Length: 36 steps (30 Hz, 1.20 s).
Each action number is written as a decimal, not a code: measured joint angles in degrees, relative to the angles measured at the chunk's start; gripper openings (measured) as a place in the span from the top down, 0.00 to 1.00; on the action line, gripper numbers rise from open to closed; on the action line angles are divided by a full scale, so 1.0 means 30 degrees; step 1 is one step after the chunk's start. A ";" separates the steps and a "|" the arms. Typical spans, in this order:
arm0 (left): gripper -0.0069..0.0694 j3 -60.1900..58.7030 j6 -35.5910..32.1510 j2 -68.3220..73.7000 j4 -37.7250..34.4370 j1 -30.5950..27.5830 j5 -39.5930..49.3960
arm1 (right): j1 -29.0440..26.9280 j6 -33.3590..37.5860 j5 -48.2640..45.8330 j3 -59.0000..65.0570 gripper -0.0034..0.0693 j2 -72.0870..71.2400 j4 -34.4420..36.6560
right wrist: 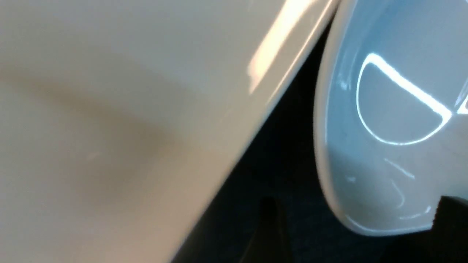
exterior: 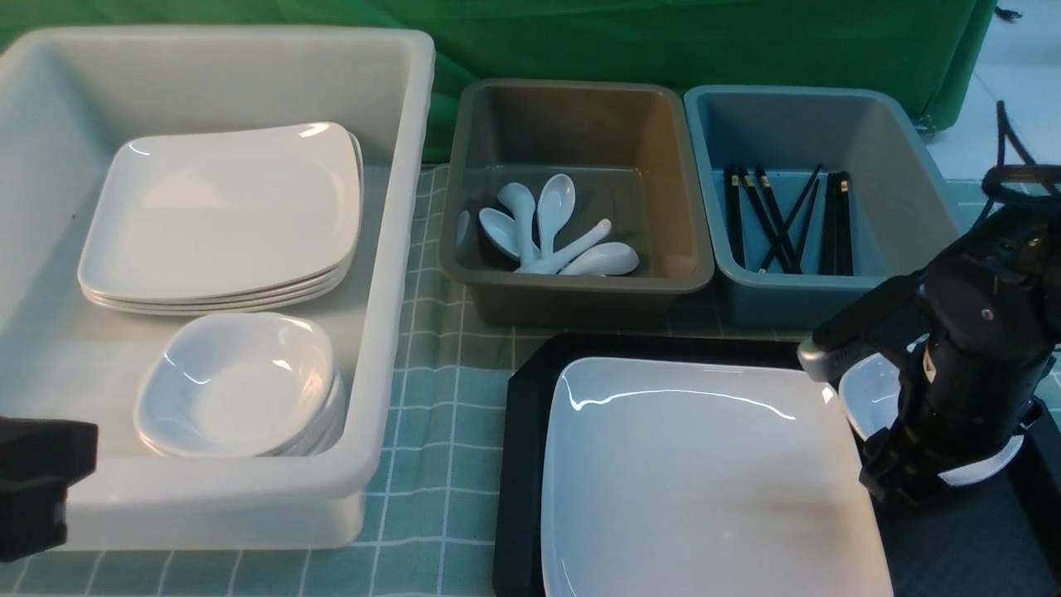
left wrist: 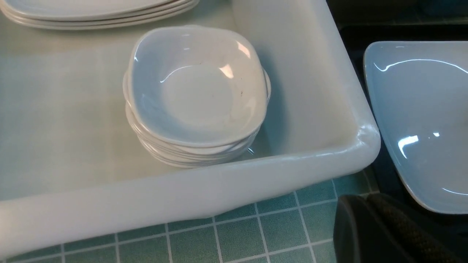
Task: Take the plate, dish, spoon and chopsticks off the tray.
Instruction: Use the right arm to grab a small plate from the dinner plate, then use the right arm to put the small plate into the large storage box on the left
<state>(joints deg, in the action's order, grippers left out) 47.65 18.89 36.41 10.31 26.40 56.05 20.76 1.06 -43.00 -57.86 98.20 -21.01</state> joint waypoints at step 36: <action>0.90 0.0000 0.4453 0.0246 0.4488 -0.0004 -0.2877 | 0.1856 0.5900 0.1205 -0.6360 0.87 -0.6144 1.0294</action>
<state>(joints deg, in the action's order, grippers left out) 47.65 32.25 37.14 23.77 26.39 47.42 26.33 18.76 -39.39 -76.93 79.77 9.88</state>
